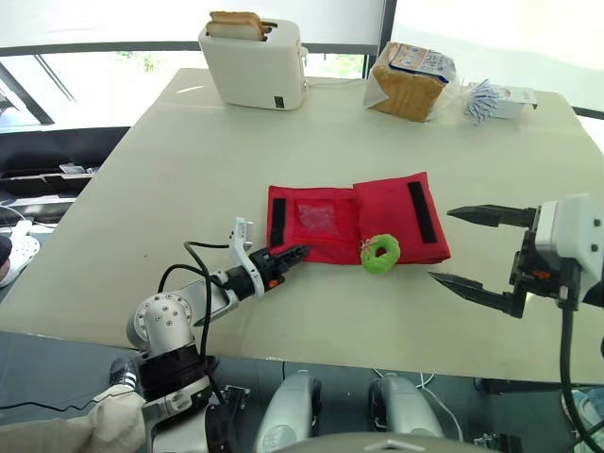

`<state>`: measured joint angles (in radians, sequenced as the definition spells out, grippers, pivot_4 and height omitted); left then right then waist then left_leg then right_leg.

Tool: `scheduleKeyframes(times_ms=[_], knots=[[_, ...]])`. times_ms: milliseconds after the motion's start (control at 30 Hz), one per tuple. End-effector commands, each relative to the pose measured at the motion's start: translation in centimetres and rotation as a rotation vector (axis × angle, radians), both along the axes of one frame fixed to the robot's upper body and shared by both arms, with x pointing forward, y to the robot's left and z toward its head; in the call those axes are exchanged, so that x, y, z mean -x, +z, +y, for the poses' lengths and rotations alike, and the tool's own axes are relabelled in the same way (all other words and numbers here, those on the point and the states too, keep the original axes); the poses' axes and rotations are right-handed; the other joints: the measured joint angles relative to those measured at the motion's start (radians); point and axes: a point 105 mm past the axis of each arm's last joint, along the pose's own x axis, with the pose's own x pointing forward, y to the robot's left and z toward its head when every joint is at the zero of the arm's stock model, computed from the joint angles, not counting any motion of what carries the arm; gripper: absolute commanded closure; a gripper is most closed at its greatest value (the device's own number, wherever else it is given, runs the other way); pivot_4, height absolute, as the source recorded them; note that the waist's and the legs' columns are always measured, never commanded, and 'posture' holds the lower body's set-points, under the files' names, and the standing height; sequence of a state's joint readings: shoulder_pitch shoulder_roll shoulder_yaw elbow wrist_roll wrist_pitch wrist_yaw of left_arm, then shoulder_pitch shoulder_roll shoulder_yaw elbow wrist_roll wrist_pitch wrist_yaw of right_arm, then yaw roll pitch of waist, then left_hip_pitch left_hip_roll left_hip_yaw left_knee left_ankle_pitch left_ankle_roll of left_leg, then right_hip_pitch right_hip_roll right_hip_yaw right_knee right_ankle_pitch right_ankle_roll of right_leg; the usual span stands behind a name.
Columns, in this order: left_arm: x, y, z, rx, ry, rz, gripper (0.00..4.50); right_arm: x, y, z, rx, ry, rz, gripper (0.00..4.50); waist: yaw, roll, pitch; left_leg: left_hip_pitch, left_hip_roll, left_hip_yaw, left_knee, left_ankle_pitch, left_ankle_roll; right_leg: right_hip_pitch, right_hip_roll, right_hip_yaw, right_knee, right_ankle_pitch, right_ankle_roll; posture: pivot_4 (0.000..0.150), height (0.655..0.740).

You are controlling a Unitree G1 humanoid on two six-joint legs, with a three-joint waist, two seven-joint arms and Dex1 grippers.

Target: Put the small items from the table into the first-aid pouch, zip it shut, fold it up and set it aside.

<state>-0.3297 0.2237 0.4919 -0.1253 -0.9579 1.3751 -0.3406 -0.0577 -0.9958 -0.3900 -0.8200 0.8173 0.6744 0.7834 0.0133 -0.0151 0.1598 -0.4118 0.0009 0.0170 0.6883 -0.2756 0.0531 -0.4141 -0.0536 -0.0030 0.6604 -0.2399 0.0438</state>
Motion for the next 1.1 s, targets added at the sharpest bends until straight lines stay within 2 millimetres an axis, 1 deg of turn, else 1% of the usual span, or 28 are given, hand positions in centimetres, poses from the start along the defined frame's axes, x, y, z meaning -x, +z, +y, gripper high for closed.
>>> scheduleKeyframes(times_ms=[33,67,133,167,200,233,267,300,367,400,433,467,567,633,733,833,900,967,1000,1100], knots=[[-0.4,2.7,2.5,-0.051,-0.054,-0.126,4.46,-2.0,-0.7,-0.2,0.016,-0.067,0.001,0.0,-0.005,-0.001,0.001,0.001,0.0,0.001,0.0,0.0,0.0,0.0,0.001,0.001,0.001,0.0,0.0,0.15,0.74],[-0.5,3.1,3.2,-0.072,-0.069,-0.143,4.46,-2.7,-1.0,-0.2,0.016,-0.083,0.006,0.0,-0.005,-0.001,0.001,0.001,0.0,0.001,0.0,0.0,-0.001,0.0,0.001,0.0,0.0,0.0,0.0,0.15,0.74],[-1.0,4.3,5.1,-0.155,-0.097,-0.2,4.5,-5.5,-1.3,0.3,-0.053,-0.149,0.003,0.6,-0.007,-0.001,0.001,0.002,0.001,0.002,-0.001,0.0,-0.001,0.0,0.001,0.0,0.001,0.0,0.0,0.15,0.74],[-1.1,4.5,5.6,-0.179,-0.105,-0.217,4.5,-6.3,-1.3,0.6,-0.073,-0.16,0.005,0.69,-0.013,-0.003,0.001,0.002,0.0,0.002,-0.001,0.0,-0.001,0.0,0.001,0.0,0.0,0.0,0.0,0.15,0.74],[-1.3,4.9,6.2,-0.209,-0.118,-0.238,4.5,-7.0,-1.8,1.3,-0.068,-0.152,0.008,0.97,-0.018,-0.003,0.001,0.003,0.001,0.003,-0.002,0.001,-0.001,0.0,0.002,0.0,0.001,0.0,-0.001,0.15,0.74],[-1.5,5.4,6.7,-0.245,-0.146,-0.271,4.5,-8.3,-2.4,2.3,-0.066,-0.151,0.012,1.25,-0.026,-0.003,0.002,0.004,0.001,0.004,-0.002,0.001,-0.002,0.0,0.004,0.0,0.001,0.0,-0.001,0.15,0.74],[-1.6,5.7,7.1,-0.273,-0.173,-0.298,4.5,-9.6,-2.9,3.4,-0.064,-0.15,0.017,1.98,-0.026,-0.003,0.002,0.004,0.001,0.004,-0.003,0.001,-0.002,-0.001,0.006,0.0,0.002,0.0,-0.001,0.15,0.74],[-1.7,6.1,7.4,-0.296,-0.198,-0.319,4.5,-10.7,-3.4,4.6,-0.06,-0.149,0.02,2.31,-0.028,-0.003,0.002,0.004,0.001,0.004,-0.004,0.001,-0.002,-0.001,0.006,0.0,0.001,0.0,-0.001,0.15,0.74],[-1.8,6.3,7.5,-0.329,-0.243,-0.35,4.5,-12.6,-4.3,6.3,-0.025,-0.15,0.006,3.27,-0.029,-0.002,0.002,0.003,0.001,0.005,-0.004,0.002,-0.003,-0.003,0.007,0.0,0.001,0.0,-0.001,0.15,0.74],[-1.9,6.5,7.4,-0.342,-0.259,-0.365,4.5,-13.3,-4.7,7.2,-0.012,-0.141,0.003,4.01,-0.026,-0.002,0.002,0.001,0.001,0.005,-0.004,0.002,-0.003,-0.005,0.007,0.0,0.001,0.0,-0.001,0.15,0.74],[-1.9,6.7,7.2,-0.347,-0.275,-0.38,4.5,-14.0,-5.1,7.9,-0.005,-0.137,0.007,4.26,-0.022,-0.002,0.002,-0.003,0.001,0.004,-0.004,0.002,-0.003,-0.008,0.006,0.0,0.001,0.0,-0.001,0.15,0.74],[-2.0,6.9,7.1,-0.348,-0.285,-0.39,4.5,-14.5,-5.4,8.4,-0.003,-0.134,0.01,4.39,-0.022,-0.003,0.002,-0.005,0.0,0.004,-0.004,0.002,-0.003,-0.01,0.005,-0.001,0.001,0.0,-0.001,0.15,0.74],[-2.0,7.5,6.5,-0.382,-0.328,-0.431,4.5,-15.8,-7.2,9.4,0.064,-0.118,0.023,4.39,-0.023,-0.003,0.002,-0.007,-0.001,0.005,-0.003,0.002,-0.003,-0.011,0.004,-0.001,0.001,0.0,-0.001,0.15,0.74],[-2.1,8.2,5.8,-0.397,-0.36,-0.465,4.5,-16.1,-8.5,9.6,0.129,-0.096,0.035,4.39,-0.024,-0.003,0.002,-0.006,-0.002,0.005,-0.002,0.002,-0.003,-0.011,0.003,-0.001,0.002,0.0,-0.001,0.15,0.74],[-2.3,10.3,3.5,-0.393,-0.432,-0.541,4.5,-15.8,-10.5,9.9,0.215,-0.051,0.067,4.39,-0.024,-0.003,0.002,-0.004,-0.002,0.004,-0.002,0.002,-0.003,-0.008,0.003,-0.002,0.003,0.0,0.0,0.15,0.74],[-2.0,11.3,0.8,-0.37,-0.528,-0.598,4.5,-15.9,-11.4,9.8,0.233,-0.055,0.094,4.39,-0.025,-0.004,0.001,-0.003,-0.002,0.002,-0.002,0.002,-0.003,-0.007,0.004,-0.002,0.003,0.0,0.0,0.15,0.74],[-1.8,11.1,-1.1,-0.355,-0.593,-0.602,4.5,-16.0,-11.8,9.6,0.238,-0.066,0.102,4.39,-0.025,-0.004,0.001,-0.003,-0.002,0.003,-0.002,0.002,-0.003,-0.007,0.004,-0.002,0.003,0.0,0.0,0.15,0.74],[-1.8,10.0,-3.6,-0.354,-0.666,-0.603,4.5,-16.1,-12.0,9.2,0.234,-0.086,0.106,4.39,-0.024,-0.003,0.001,-0.002,-0.002,0.003,-0.002,0.002,-0.003,-0.007,0.004,-0.002,0.003,0.0,0.0,0.15,0.74],[-1.9,9.4,-4.5,-0.362,-0.691,-0.596,4.5,-16.1,-12.0,9.0,0.222,-0.098,0.109,4.39,-0.023,-0.003,0.001,-0.002,-0.002,0.002,-0.002,0.002,-0.003,-0.006,0.004,-0.002,0.003,0.0,0.0,0.15,0.74],[-2.2,7.7,-6.0,-0.387,-0.729,-0.575,4.5,-16.1,-11.1,8.6,0.174,-0.123,0.104,4.39,-0.022,-0.003,0.001,-0.002,-0.002,0.002,-0.001,0.002,-0.003,-0.005,0.004,-0.003,0.003,0.0,0.0,0.15,0.74]])
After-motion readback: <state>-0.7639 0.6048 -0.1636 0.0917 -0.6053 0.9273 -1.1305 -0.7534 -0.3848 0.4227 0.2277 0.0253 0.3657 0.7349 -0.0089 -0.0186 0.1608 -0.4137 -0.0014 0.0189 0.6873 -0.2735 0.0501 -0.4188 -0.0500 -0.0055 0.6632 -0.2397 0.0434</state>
